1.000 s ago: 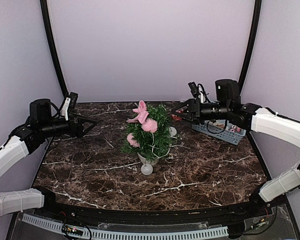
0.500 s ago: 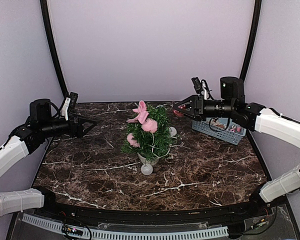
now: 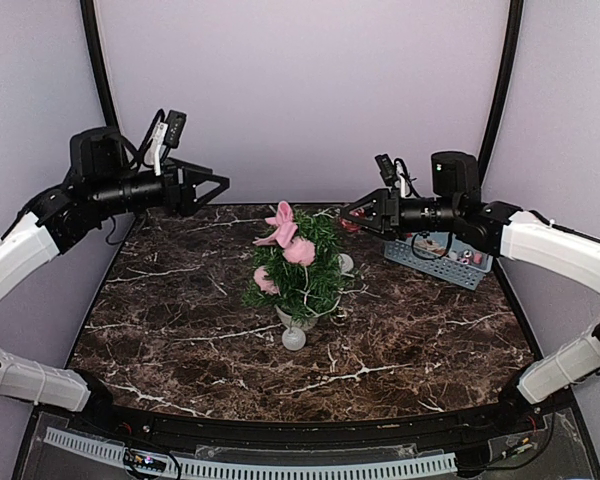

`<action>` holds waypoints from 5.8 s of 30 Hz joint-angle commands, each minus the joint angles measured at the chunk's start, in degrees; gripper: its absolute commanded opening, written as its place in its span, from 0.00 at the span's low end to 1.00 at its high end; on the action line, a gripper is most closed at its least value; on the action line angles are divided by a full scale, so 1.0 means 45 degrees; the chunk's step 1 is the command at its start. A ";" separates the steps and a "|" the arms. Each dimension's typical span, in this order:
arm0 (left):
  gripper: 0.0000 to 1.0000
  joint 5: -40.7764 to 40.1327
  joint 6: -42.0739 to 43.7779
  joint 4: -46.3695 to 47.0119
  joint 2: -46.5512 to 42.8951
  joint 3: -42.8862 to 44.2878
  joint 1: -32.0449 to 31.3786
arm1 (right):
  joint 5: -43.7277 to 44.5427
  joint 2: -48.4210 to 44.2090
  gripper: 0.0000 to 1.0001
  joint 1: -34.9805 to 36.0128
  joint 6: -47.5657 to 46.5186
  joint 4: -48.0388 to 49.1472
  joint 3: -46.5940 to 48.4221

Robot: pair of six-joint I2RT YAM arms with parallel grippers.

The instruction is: Decorate the small christmas tree

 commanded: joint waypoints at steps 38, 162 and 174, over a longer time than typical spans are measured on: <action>0.34 -0.1547 0.1829 -0.4046 0.7895 0.8200 -0.4536 | -0.0534 -0.0113 0.31 -0.0055 -0.0354 0.0456 0.0215; 0.82 -0.2566 0.0004 -0.2544 0.6372 0.8637 -0.4025 | 0.6064 -0.1188 0.99 -0.0152 -0.3253 -0.1776 0.0955; 0.83 -0.3273 -0.0701 0.0212 0.6164 0.4589 0.1225 | 0.9500 0.0385 0.99 -0.2762 -0.3640 0.1519 -0.0921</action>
